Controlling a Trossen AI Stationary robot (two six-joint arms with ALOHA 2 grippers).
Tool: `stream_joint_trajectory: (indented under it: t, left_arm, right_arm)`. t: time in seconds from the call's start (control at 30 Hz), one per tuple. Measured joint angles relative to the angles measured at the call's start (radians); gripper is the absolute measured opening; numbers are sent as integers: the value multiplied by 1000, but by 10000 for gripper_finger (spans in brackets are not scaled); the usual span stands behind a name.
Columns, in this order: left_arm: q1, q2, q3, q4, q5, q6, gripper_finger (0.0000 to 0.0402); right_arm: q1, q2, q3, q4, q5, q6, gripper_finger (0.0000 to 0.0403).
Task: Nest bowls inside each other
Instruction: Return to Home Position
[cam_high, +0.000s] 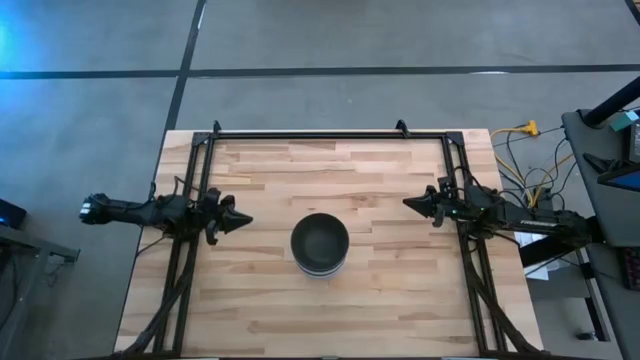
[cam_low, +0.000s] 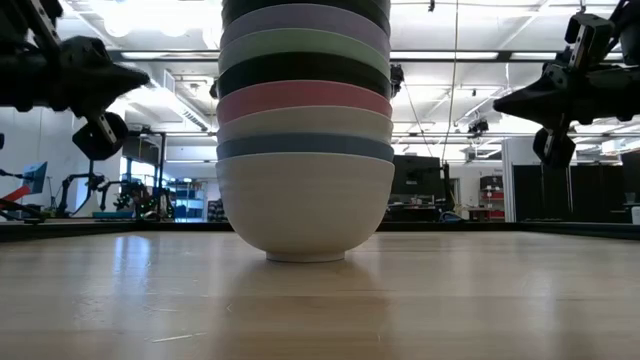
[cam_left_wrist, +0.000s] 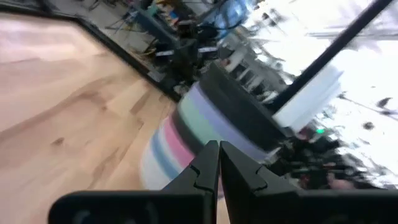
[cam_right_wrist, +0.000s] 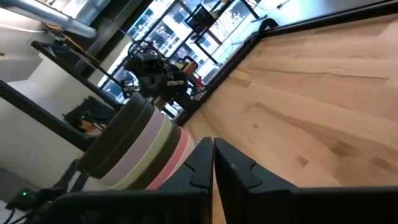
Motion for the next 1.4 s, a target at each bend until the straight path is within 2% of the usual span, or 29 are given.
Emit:
stream_joint_trajectory:
  t: [0.67,1.4]
  left_arm:
    - [0,116,-3,0,-6,1,0]
    - [0,148,-5,1,-7,2,0]
  right_arm:
    - [0,4,0,0,0,-6,9]
    - [0,4,1,-1,0,-6,9]
